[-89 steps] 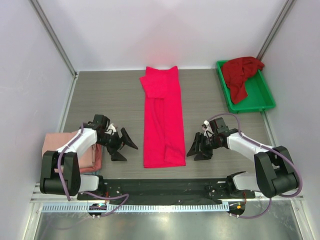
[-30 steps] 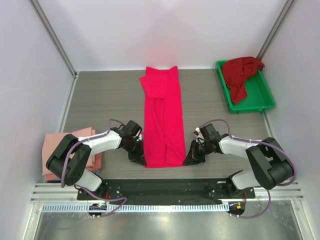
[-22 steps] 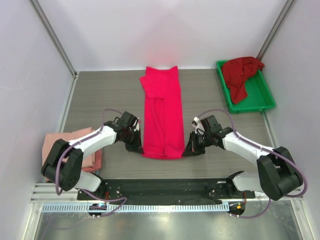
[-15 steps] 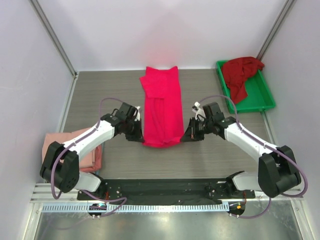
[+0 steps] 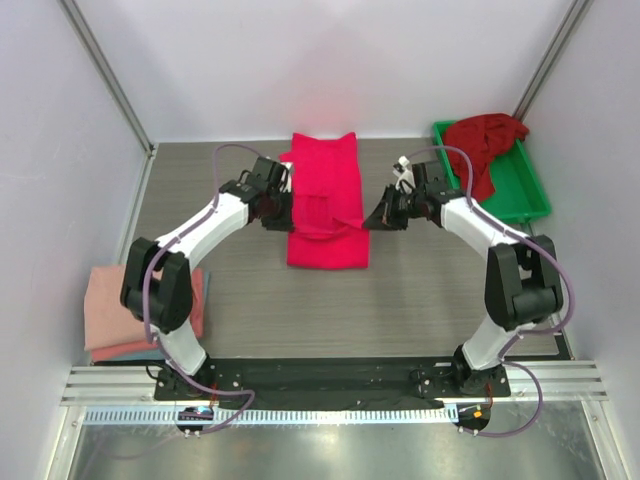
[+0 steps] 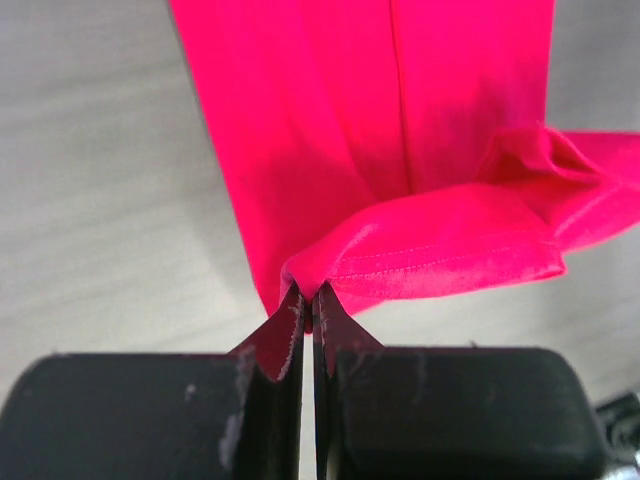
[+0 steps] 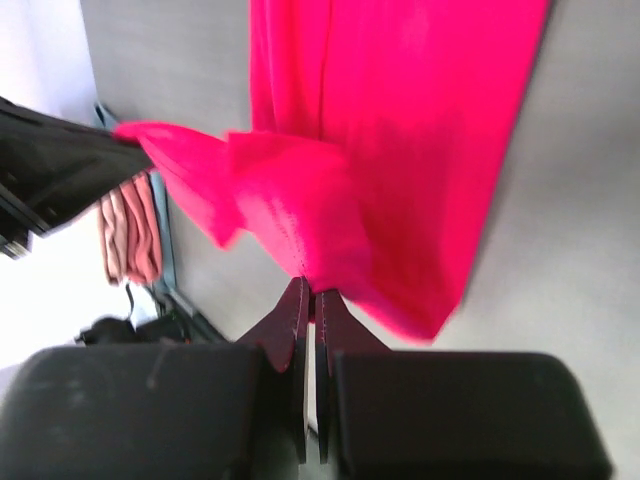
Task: Fold and stack the t-shirts
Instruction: Fold the tshirt
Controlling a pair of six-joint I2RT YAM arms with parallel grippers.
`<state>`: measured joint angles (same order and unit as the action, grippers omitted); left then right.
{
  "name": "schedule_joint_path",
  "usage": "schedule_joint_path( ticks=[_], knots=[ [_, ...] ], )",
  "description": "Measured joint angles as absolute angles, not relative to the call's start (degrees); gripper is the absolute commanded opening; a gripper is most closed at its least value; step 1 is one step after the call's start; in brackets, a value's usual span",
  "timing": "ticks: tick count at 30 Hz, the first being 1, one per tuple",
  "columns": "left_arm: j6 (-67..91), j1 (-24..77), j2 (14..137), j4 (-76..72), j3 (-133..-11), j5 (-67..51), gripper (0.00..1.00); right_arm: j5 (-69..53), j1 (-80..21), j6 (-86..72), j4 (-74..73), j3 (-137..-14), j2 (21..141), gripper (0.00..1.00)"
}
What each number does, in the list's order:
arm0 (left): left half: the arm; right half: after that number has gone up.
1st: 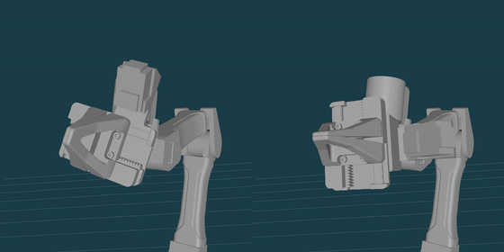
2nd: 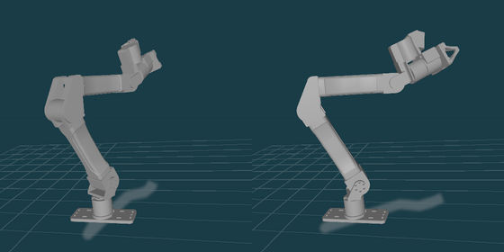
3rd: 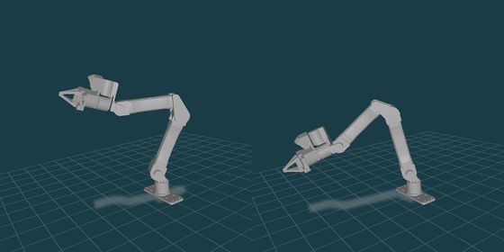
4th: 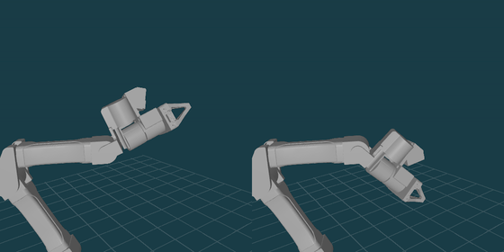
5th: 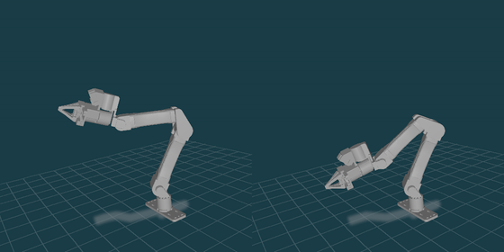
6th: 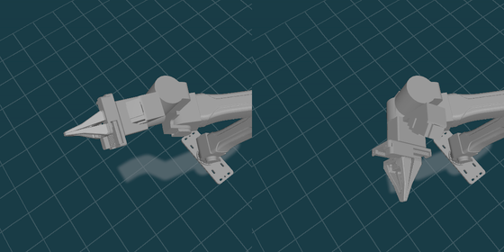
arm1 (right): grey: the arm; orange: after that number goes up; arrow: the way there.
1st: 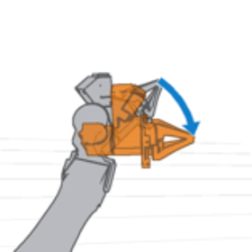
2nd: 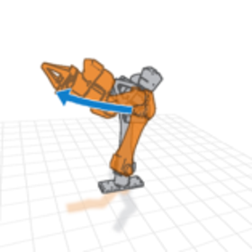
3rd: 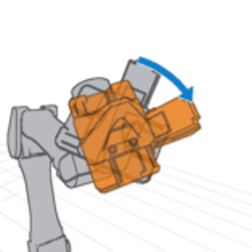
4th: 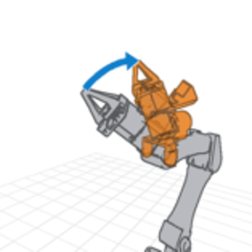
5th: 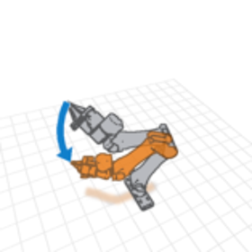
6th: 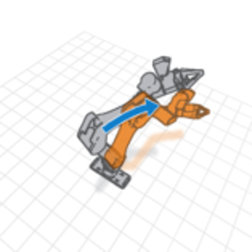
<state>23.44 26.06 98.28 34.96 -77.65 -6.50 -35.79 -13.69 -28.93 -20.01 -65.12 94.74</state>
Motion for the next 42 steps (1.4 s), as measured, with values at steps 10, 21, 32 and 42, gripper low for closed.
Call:
schedule_joint_path(
  ticks=[10,21,32,42],
  knots=[
    [20.51,24.88,111.59,34.96,-91.37,-1.02,0.0,-35.86,-12.32,-28.12,-17.37,-81.43,111.55,0.02],
    [18.55,23.44,121.58,34.96,-100.88,2.74,0.35,-35.46,-11.44,-27.66,-17.19,-94.78,124.84,0.42],
    [17.63,23.22,109.75,36.77,-93.41,8.84,0.86,-36.64,-7.81,-25.54,-19.2,-87.02,114.13,0.53],
    [31.53,19.35,94.85,33.17,-69.41,-10.48,0.77,-44.62,-7.05,-32.16,-17.15,-61.69,101.47,0.53]
  ],
)
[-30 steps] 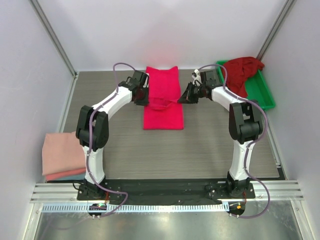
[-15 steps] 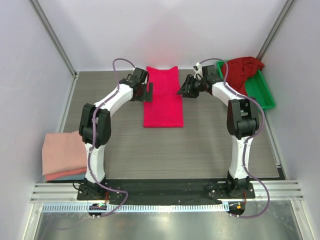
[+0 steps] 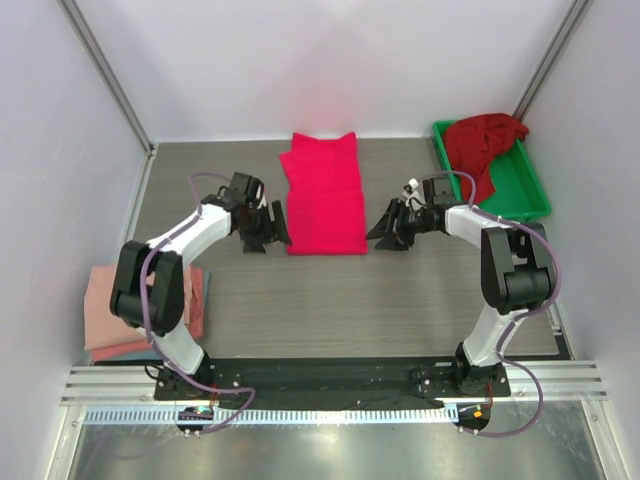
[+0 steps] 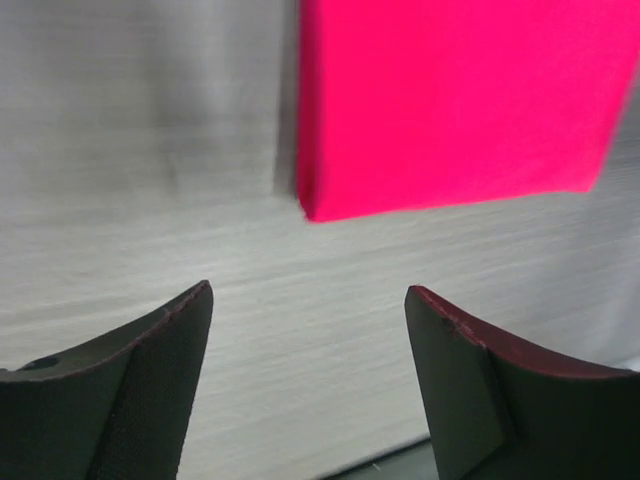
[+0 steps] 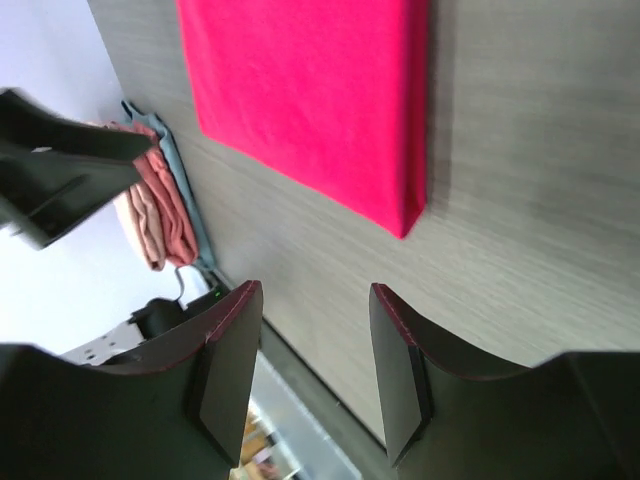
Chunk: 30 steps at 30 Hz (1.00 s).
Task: Fold and stack the t-shirts
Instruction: Fold the tshirt
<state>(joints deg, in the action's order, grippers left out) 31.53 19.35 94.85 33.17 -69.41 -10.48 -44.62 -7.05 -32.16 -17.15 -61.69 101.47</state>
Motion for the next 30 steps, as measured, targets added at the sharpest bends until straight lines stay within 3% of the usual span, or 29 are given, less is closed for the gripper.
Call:
schedule_joint_path(
  ticks=[11,23,30],
  knots=[
    [42.28,17.26,102.87,26.17,-62.98,-25.28,0.61,-46.78,-9.04,-38.41,-9.96,-59.35,104.2,0.51],
    [44.75,17.23,107.94,22.48,-64.86,-29.43,0.59,-46.54,-10.83,-38.3,-9.98,-58.37,108.05,0.5],
    [44.88,17.1,109.27,22.5,-66.11,-29.61,0.51,-46.26,-10.83,-37.17,-10.96,-58.13,108.84,0.5]
  ],
)
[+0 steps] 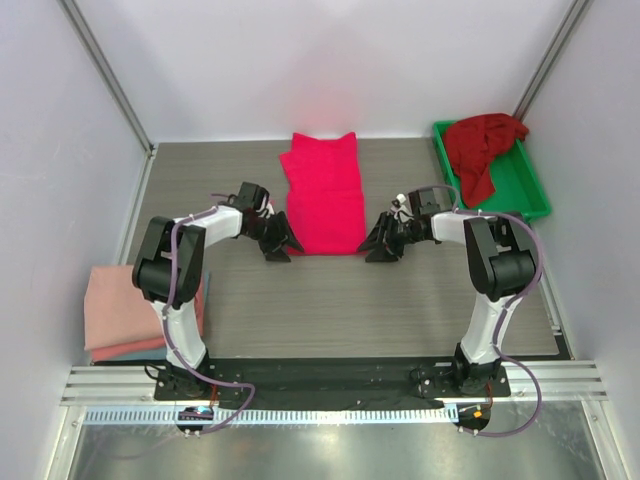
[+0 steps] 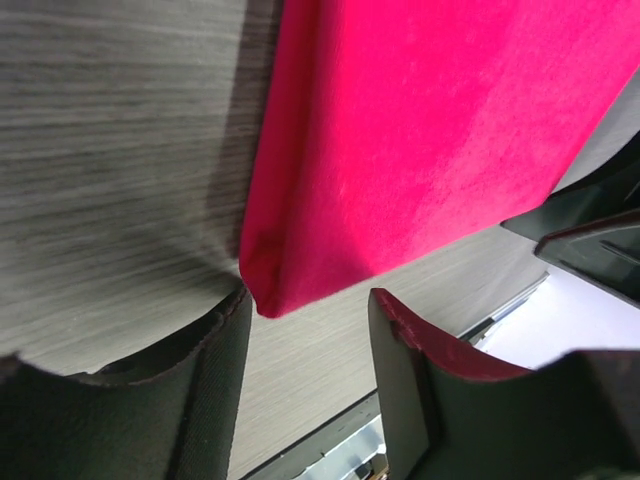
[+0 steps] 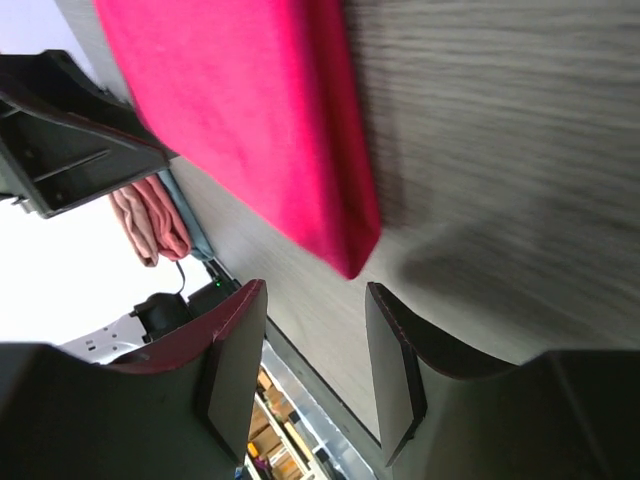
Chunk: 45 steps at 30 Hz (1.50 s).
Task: Fold and stack the t-shirts
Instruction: Fold the tshirt
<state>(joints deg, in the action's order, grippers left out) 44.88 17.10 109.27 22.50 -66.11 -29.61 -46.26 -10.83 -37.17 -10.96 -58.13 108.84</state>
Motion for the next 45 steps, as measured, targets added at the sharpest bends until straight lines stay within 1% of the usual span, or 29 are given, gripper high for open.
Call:
schedule_joint_path(
  ticks=[1,3,13,16,17,19,20,21,22,27,31,38,45],
  knots=[
    [44.86,17.06,109.43,22.52,-66.28,-29.61,0.49,-46.17,-10.83,-37.15,-10.96,-58.13,109.23,0.5],
    [44.8,16.93,109.8,22.5,-66.54,-29.41,0.47,-45.76,-10.83,-37.1,-10.96,-58.13,110.34,0.49],
    [44.51,16.03,110.26,23.0,-67.05,-28.73,0.43,-46.87,-10.79,-37.21,-10.68,-61.84,114.06,0.43],
    [44.23,15.97,110.78,22.96,-67.59,-28.32,0.34,-46.59,-10.79,-37.26,-10.09,-62.41,114.83,0.31],
    [44.14,15.92,110.98,22.98,-67.7,-28.27,0.31,-46.63,-10.79,-37.34,-9.87,-62.41,115.04,0.18],
    [43.94,15.81,111.42,22.96,-67.99,-28.25,0.22,-45.58,-10.79,-37.23,-9.5,-62.41,115.42,0.07],
    [43.68,15.77,111.66,22.94,-68.18,-28.23,0.15,-45.47,-10.79,-37.3,-9.28,-62.41,115.63,0.01],
    [43.53,15.75,111.79,22.87,-68.27,-28.14,0.03,-45.41,-10.79,-37.34,-9.13,-62.41,115.68,0.02],
    [43.44,15.75,111.87,22.85,-68.31,-28.01,0.0,-45.1,-10.79,-37.36,-8.93,-62.41,115.68,0.01],
    [41.78,15.75,111.48,23.05,-68.51,-27.07,0.0,-44.36,-10.81,-37.34,-7.46,-60.97,114.43,0.01],
    [40.32,15.75,107.11,24.47,-68.53,-26.85,0.0,-43.88,-10.81,-37.45,-7.33,-57.49,109.12,0.01],
    [37.15,15.9,93.76,27.07,-68.51,-27.35,0.0,-44.58,-10.83,-37.47,-8.82,-50.94,92.92,0.01],
    [35.05,17.89,85.34,29.87,-65.06,-27.68,0.0,-44.82,-10.83,-34.33,-15.64,-47.59,79.72,0.01]
  ],
)
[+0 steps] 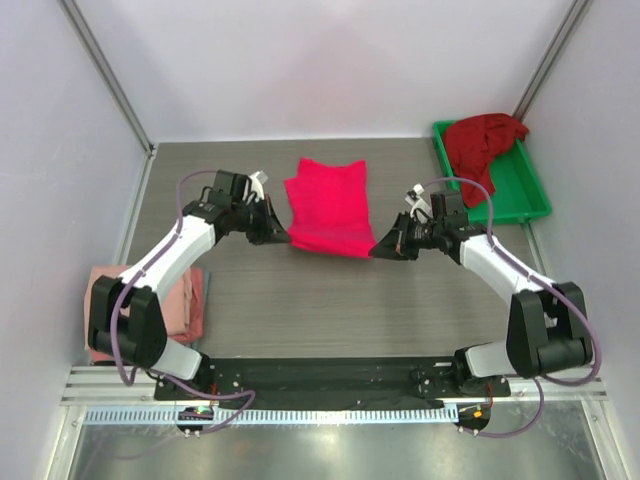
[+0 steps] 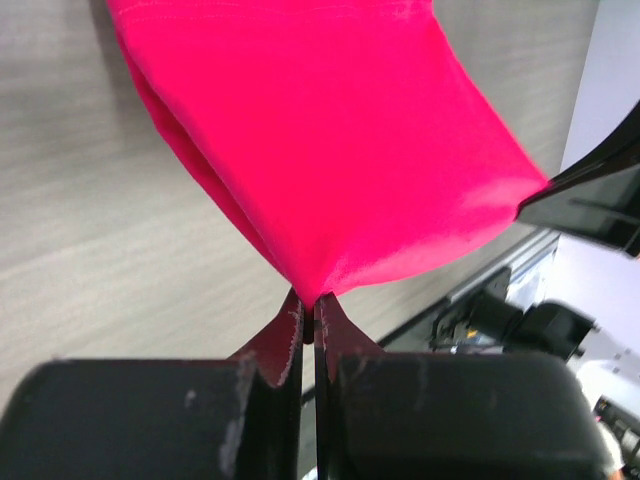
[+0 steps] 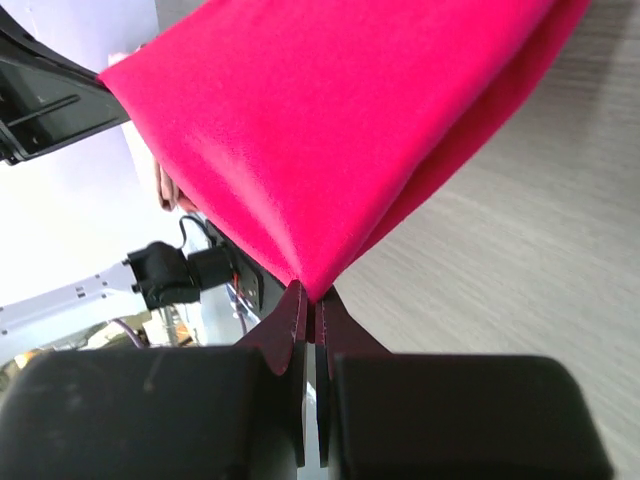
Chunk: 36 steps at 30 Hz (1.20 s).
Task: Fold and stack the t-shirts
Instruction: Fold the tshirt
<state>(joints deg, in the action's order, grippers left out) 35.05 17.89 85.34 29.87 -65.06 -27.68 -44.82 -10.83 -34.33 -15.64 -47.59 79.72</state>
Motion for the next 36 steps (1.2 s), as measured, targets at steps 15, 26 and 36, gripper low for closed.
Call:
schedule_joint_path(
  ticks=[15,26,36],
  knots=[
    [32.08,14.31,86.24,30.35,-64.86,-31.57,0.0,-44.45,-10.24,-31.57,-16.01,-51.53,83.57,0.01],
    [26.37,12.53,121.3,29.52,-106.41,-30.57,0.04,-42.96,-6.57,-30.65,-11.16,-86.59,115.5,0.03],
    [23.77,11.86,142.06,24.84,-129.71,-21.28,0.57,-38.92,-5.02,-30.17,-8.78,-120.6,143.02,0.51]
  ],
)
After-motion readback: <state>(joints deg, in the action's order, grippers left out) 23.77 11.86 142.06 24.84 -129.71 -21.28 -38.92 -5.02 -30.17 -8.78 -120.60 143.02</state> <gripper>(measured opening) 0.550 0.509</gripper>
